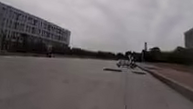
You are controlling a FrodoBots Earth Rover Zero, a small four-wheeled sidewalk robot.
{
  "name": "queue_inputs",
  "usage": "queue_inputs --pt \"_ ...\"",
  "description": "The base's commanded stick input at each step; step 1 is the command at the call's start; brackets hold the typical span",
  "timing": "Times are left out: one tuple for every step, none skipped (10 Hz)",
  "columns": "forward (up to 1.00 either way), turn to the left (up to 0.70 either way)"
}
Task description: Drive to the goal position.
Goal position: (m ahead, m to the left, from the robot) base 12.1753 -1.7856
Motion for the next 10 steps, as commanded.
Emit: queue_inputs --pt "1.0 0.0" --pt "1.0 -0.03" --pt "1.0 -0.18" --pt "1.0 -0.26" --pt "1.0 -0.26" --pt "1.0 -0.11" --pt "1.0 0.0" --pt "1.0 0.0" --pt "1.0 0.0" --pt "1.0 0.0"
